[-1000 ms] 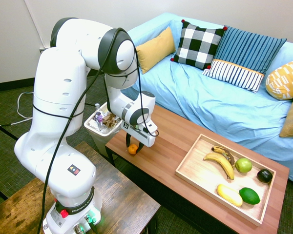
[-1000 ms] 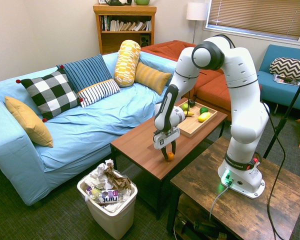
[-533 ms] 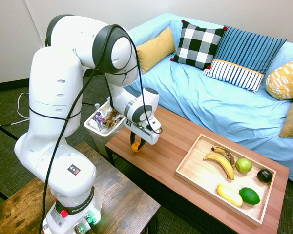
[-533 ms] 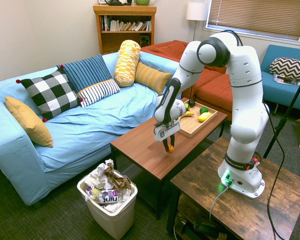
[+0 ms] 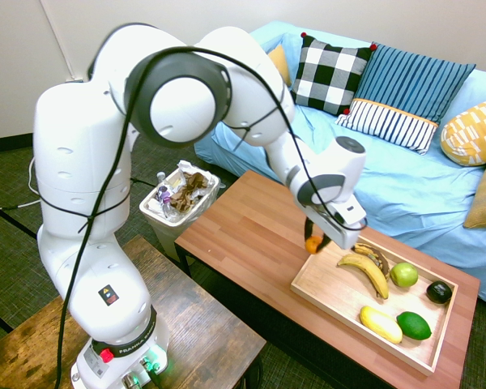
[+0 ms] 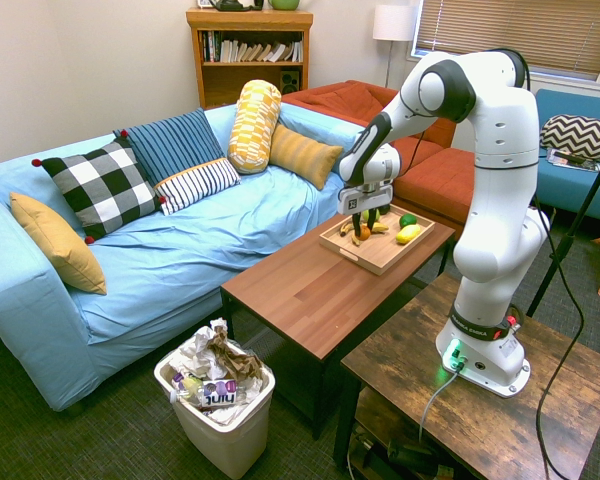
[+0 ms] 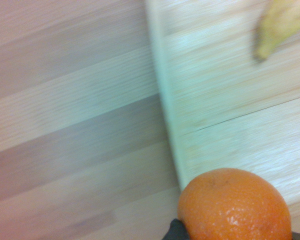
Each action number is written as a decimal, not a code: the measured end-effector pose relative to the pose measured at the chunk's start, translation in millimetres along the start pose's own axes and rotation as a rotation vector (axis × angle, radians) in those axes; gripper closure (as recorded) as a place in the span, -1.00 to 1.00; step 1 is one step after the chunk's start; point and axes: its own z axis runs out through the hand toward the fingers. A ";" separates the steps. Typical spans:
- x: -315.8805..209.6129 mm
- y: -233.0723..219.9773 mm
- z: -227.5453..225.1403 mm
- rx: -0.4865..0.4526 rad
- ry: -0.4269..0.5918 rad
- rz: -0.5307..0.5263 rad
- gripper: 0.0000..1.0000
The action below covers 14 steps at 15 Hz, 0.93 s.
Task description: Put the tangerine in the tray
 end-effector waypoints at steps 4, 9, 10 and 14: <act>96.3 20.6 51.9 -0.053 -0.041 0.114 1.00; 143.5 5.0 88.1 -0.094 -0.094 0.107 1.00; 147.0 2.9 92.0 -0.099 -0.102 0.100 1.00; 158.3 2.8 99.7 -0.111 -0.127 0.078 -1.00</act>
